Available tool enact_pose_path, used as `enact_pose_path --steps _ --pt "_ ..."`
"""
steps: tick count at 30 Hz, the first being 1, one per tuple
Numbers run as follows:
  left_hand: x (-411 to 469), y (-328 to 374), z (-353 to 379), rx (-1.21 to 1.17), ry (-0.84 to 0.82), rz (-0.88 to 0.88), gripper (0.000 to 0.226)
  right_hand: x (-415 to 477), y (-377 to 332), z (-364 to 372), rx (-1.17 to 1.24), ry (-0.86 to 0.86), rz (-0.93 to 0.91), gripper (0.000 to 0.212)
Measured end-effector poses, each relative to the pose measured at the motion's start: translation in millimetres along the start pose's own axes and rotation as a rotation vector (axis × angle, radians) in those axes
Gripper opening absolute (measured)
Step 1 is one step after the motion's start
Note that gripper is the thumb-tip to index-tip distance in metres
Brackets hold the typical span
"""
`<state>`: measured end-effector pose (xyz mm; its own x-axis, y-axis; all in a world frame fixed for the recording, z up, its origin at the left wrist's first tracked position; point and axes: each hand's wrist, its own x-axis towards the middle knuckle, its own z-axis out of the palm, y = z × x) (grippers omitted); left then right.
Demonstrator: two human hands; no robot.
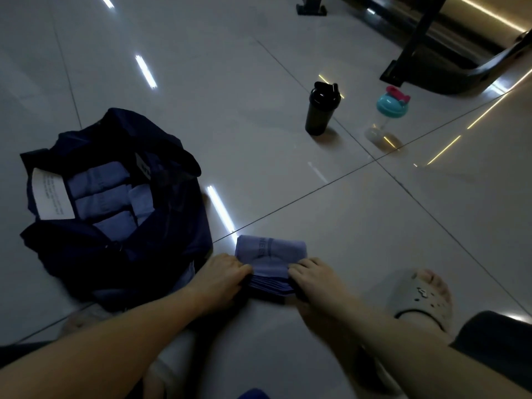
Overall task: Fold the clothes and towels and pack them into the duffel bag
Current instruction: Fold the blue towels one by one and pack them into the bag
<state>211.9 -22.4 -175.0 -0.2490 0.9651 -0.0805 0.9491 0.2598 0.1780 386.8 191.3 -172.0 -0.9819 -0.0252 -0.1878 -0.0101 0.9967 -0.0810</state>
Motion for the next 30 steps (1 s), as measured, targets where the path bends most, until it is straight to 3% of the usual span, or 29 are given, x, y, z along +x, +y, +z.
enact_pose_path --steps 3,5,8,11,14,19,26,30 --pt "-2.6 -0.3 3.0 0.0 -0.013 0.03 0.014 -3.6 0.4 -4.2 0.017 0.02 0.004 0.026" --pt "-0.4 -1.4 1.3 0.028 0.001 0.061 0.023 -1.2 -1.7 -9.2 0.051 0.062 0.005 0.029" --pt "3.6 -3.3 -0.3 0.004 -0.033 0.045 0.032 1.5 -2.8 -12.7 0.136 0.103 0.052 0.017" --pt "8.9 0.7 -8.9 -0.105 -0.069 -0.067 0.024 3.8 -1.5 -13.5 0.224 0.07 0.168 0.016" --pt "19.2 -0.3 -14.7 -0.213 -0.07 -0.187 0.032 9.8 4.4 -19.5 0.376 -0.017 0.286 0.017" --pt "31.1 -10.4 -13.8 -0.34 -0.036 -0.364 0.032 26.2 17.5 -34.2 0.478 -0.153 0.336 0.02" --pt "44.9 -9.3 -5.6 -0.557 -0.027 -0.641 0.034 55.9 30.3 -30.3 0.583 -0.177 0.571 0.029" --pt "58.4 -5.1 -7.3 -0.555 -0.005 -0.777 0.034 66.7 28.0 -26.3 0.538 -0.159 0.732 0.032"
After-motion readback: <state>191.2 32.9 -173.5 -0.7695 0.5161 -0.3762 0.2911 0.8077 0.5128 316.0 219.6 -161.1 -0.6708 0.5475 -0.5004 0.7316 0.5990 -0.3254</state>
